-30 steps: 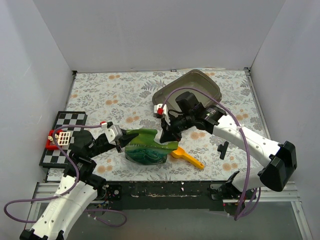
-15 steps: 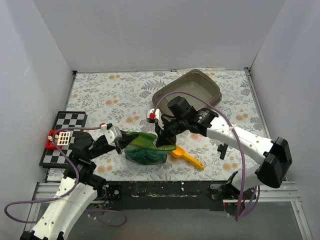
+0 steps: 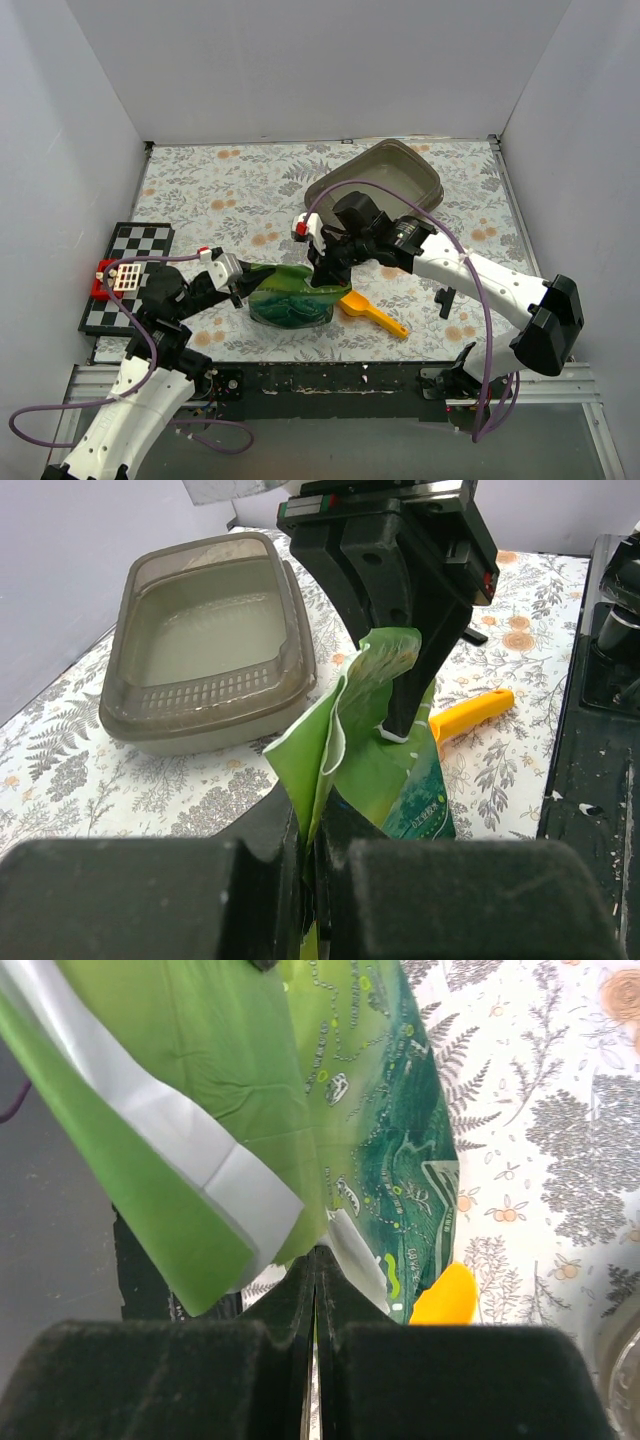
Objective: Fill the litter box with clean litter
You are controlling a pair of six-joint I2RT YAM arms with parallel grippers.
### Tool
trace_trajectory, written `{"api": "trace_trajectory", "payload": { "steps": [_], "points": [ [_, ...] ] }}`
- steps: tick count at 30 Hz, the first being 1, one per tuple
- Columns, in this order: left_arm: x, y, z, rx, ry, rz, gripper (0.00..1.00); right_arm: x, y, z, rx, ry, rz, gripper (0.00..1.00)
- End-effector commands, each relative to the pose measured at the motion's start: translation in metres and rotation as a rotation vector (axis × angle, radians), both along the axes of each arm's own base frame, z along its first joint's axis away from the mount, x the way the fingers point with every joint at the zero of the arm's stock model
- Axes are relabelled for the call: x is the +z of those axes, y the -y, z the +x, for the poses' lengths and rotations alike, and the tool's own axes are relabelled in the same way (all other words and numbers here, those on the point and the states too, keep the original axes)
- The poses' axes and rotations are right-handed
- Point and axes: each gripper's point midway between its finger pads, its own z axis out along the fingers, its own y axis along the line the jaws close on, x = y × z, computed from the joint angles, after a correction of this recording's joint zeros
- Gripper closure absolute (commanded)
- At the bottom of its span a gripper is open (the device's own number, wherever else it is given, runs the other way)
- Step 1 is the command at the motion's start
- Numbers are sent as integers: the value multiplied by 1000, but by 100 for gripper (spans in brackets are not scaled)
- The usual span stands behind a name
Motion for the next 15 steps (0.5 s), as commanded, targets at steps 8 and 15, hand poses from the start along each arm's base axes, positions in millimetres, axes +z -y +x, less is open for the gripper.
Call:
{"api": "trace_trajectory", "payload": {
  "steps": [8,15],
  "points": [
    [25,1,-8,-27,61,-38,100,14,-10,34,-96,107,12,99],
    [26,2,-12,-45,58,-41,100,13,-11,38,-105,105,6,99]
  ]
}}
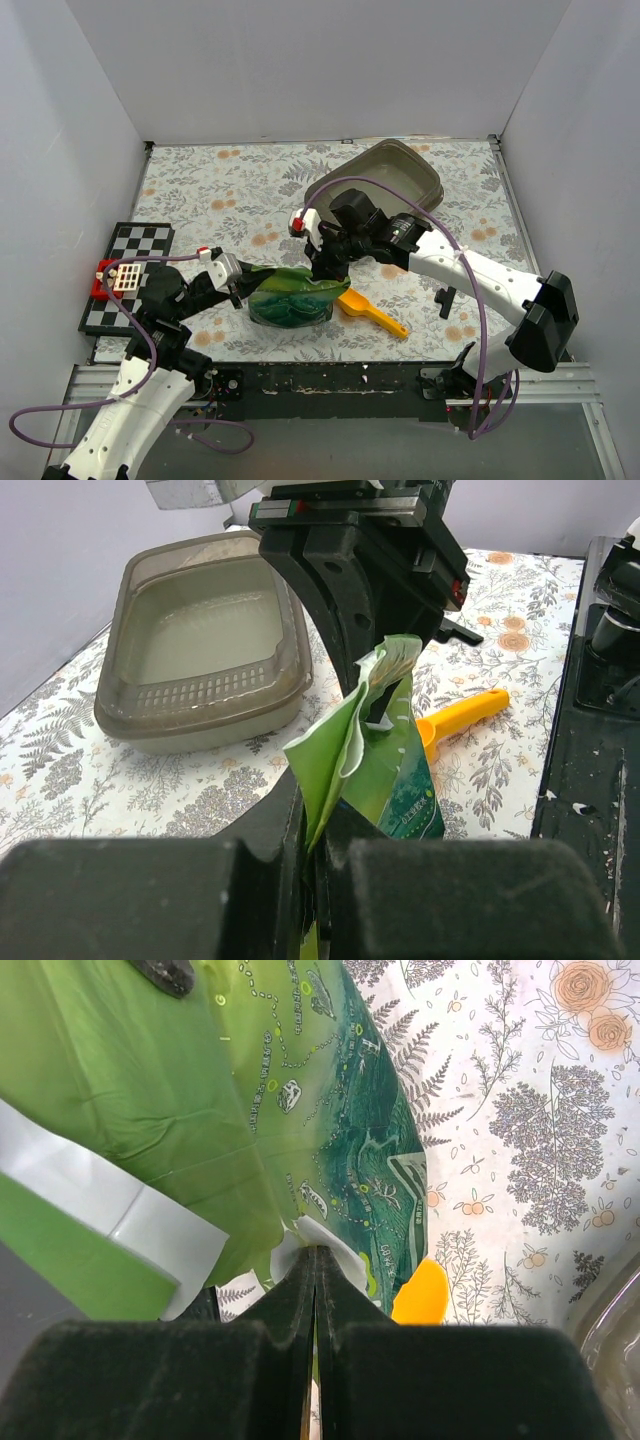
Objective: Fill the litter box with clean litter
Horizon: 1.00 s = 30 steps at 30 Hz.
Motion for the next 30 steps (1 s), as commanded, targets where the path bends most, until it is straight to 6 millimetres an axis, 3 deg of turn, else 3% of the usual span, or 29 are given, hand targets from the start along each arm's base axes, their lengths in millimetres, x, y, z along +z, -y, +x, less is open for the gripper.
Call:
{"api": "trace_trajectory", "payload": {
  "steps": [1,12,18,27,30],
  "points": [
    [27,2,-10,-34,68,-38,100,13,-8,16,-30,51,32,99],
    [29,1,-5,-19,79,-41,100,7,4,-32,196,-102,-3,99],
    [32,1,-6,-20,91,-44,100,29,0,-52,317,-153,65,99],
    [36,2,-10,-37,100,-46,100,13,-20,3,93,-25,13,99],
    [35,1,-11,-40,95,-39,100,26,-23,10,70,14,44,99]
  ]
}}
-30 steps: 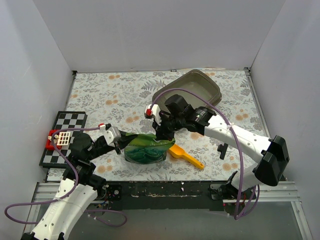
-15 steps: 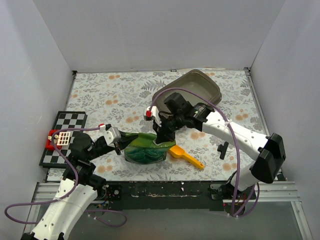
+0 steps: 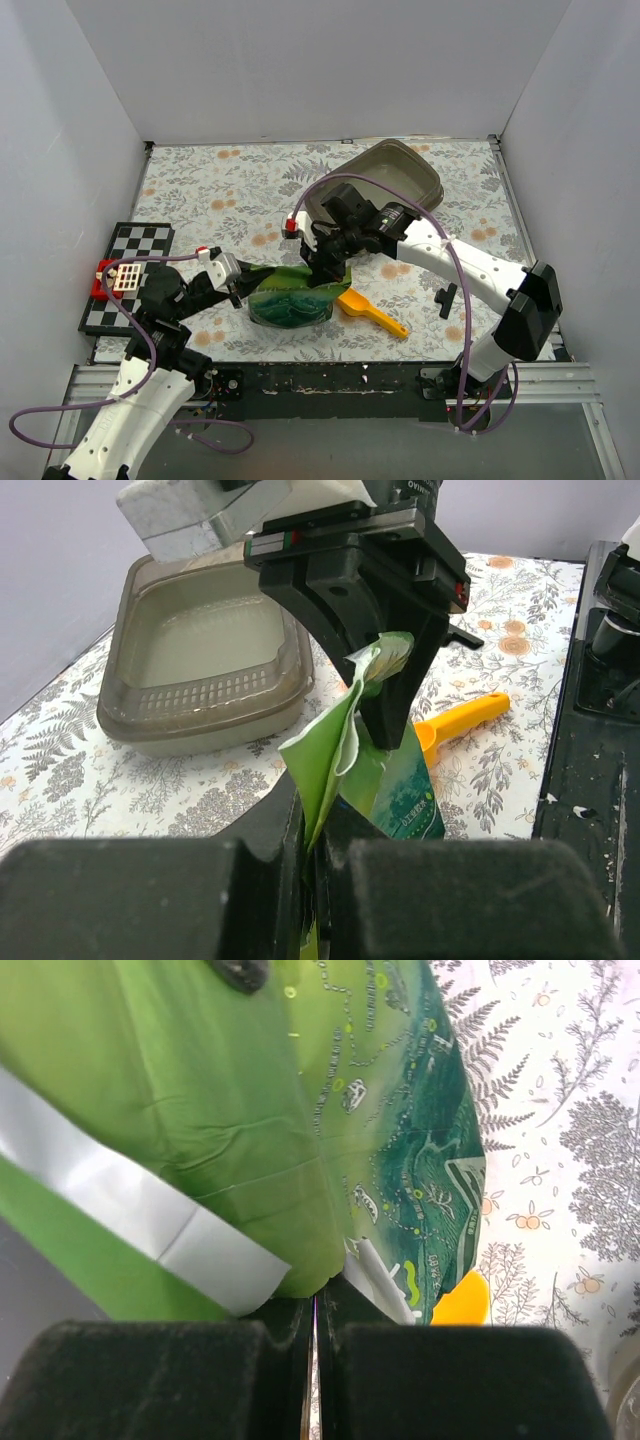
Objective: Fill the litter box with clean litter
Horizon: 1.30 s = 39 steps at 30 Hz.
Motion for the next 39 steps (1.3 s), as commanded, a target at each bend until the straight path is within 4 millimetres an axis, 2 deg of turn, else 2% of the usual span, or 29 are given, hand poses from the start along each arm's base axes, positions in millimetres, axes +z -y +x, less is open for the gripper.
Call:
{"api": "trace_trajectory", "payload": {
  "steps": [1,5,8,9,11,13,15,18,25,27,30,39],
  "points": [
    [32,1,-12,-39,90,-31,100,32,-18,31,-87,134,88,99],
    [30,1,-14,-42,88,-32,100,64,-4,37,-154,229,119,99],
    [28,1,-15,-45,85,-29,100,74,18,46,-252,303,102,98],
    [28,1,-15,-47,86,-30,100,69,27,53,-302,332,81,90],
    [27,1,-16,-50,89,-31,100,74,44,66,-401,407,76,73],
    [27,1,-18,-57,89,-30,100,78,53,71,-427,454,86,58],
    [27,1,-19,-60,91,-30,100,84,53,72,-415,467,105,51],
    [27,1,-19,-60,95,-30,100,82,45,68,-342,431,103,46],
    [26,1,-20,-62,92,-27,100,60,24,57,-183,322,62,43],
    [27,1,-20,-62,95,-29,100,60,21,53,-153,310,76,43],
    [27,2,-21,-69,93,-29,100,57,20,42,-89,285,84,41],
    [25,3,-21,-79,86,-30,100,56,23,35,-45,286,86,40]
  ]
}}
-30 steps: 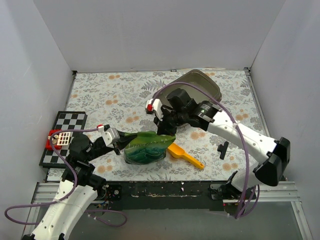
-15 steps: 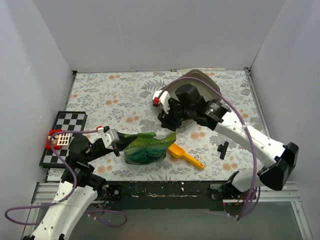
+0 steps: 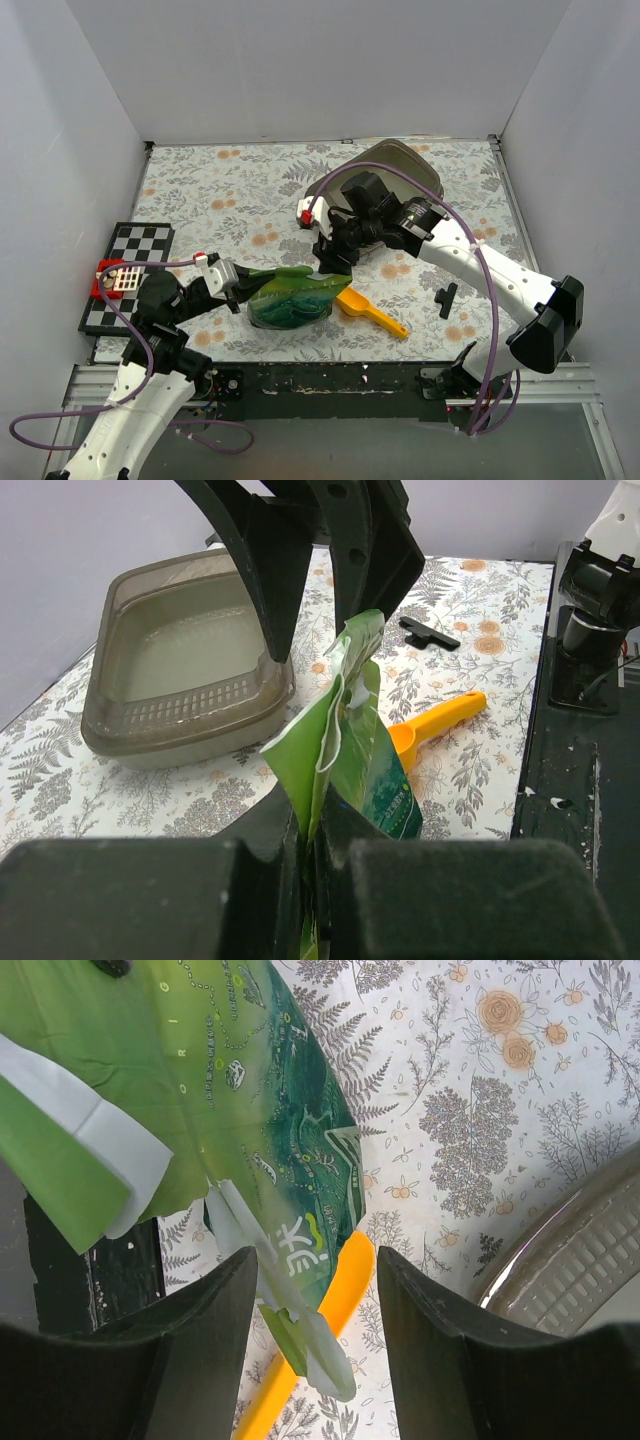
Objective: Fill the litter box with clean litter
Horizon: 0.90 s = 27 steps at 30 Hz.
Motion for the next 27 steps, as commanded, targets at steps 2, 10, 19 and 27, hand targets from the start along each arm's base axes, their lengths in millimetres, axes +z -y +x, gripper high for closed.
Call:
{"api": "trace_trajectory", "payload": {
  "steps": [2,10,19,27],
  "points": [
    [20,1,-6,-26,65,-27,100,21,-3,-2,38,43,52,41],
    [22,3,-8,-37,65,-31,100,14,-8,2,45,38,42,41],
    [19,2,-6,-29,66,-27,100,-7,-11,-3,78,-9,24,39],
    [16,3,-4,-29,63,-26,100,-21,-13,-15,125,-78,12,38]
  ]
}}
